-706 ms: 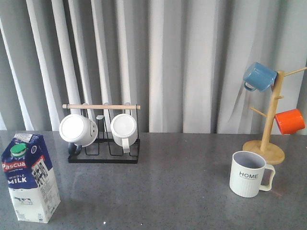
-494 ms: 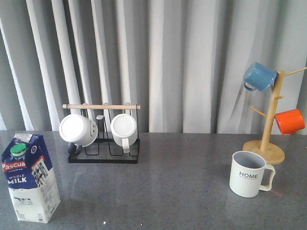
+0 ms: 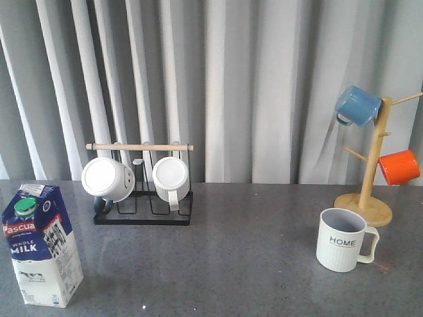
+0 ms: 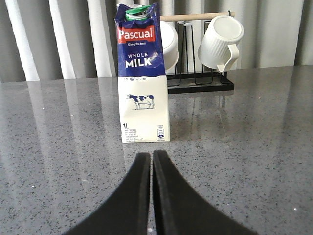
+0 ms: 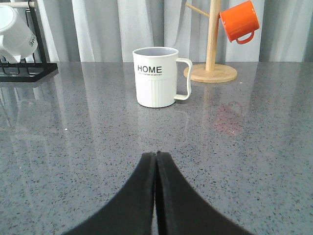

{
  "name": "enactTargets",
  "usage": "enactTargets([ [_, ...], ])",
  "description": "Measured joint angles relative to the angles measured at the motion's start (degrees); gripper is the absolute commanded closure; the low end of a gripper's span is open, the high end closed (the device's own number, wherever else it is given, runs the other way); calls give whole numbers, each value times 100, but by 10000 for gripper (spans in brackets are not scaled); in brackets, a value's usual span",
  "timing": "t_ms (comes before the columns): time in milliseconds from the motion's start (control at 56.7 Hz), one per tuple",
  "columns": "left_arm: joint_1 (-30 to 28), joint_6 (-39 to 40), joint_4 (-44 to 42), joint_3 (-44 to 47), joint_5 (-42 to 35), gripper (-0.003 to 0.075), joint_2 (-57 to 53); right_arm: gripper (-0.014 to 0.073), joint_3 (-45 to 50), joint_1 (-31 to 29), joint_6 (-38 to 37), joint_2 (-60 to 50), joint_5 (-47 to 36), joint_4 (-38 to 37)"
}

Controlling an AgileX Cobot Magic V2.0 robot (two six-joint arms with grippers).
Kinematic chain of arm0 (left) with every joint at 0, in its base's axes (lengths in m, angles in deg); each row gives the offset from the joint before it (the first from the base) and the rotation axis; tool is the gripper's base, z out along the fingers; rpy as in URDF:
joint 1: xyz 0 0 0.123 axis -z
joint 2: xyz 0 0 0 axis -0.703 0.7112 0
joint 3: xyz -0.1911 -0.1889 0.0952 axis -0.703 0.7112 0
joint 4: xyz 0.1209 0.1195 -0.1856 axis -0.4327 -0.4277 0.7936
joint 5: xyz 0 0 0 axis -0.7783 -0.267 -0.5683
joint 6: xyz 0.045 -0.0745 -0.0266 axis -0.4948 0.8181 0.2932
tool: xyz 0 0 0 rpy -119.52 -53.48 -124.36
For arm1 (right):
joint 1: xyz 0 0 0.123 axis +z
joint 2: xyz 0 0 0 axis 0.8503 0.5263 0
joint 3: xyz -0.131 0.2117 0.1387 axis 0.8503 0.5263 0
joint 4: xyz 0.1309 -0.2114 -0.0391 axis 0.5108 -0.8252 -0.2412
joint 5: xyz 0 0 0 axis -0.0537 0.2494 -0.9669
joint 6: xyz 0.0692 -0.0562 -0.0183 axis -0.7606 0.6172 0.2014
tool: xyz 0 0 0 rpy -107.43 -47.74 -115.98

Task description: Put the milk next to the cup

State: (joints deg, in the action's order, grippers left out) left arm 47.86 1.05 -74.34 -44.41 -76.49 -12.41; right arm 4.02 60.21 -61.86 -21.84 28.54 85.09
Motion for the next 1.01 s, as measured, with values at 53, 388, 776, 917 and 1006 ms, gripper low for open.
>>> enactTargets([
  [53, 0, 0, 0, 0, 0, 726, 0, 602, 0, 0, 0, 0, 0, 0],
  [388, 0, 0, 0, 0, 0, 726, 0, 602, 0, 0, 0, 0, -11, 0],
  [776, -5, 226, -22, -472, -2209, 726, 0, 602, -518, 0, 226, 207, -3019, 0],
  [917, -5, 226, -22, -1939, -1502, 726, 602, 602, -1771, 0, 516, 1632, -2758, 0],
  [1006, -5, -131, -22, -2738, -697, 726, 1543, 602, -2610, 0, 400, 2723, -2176, 0],
])
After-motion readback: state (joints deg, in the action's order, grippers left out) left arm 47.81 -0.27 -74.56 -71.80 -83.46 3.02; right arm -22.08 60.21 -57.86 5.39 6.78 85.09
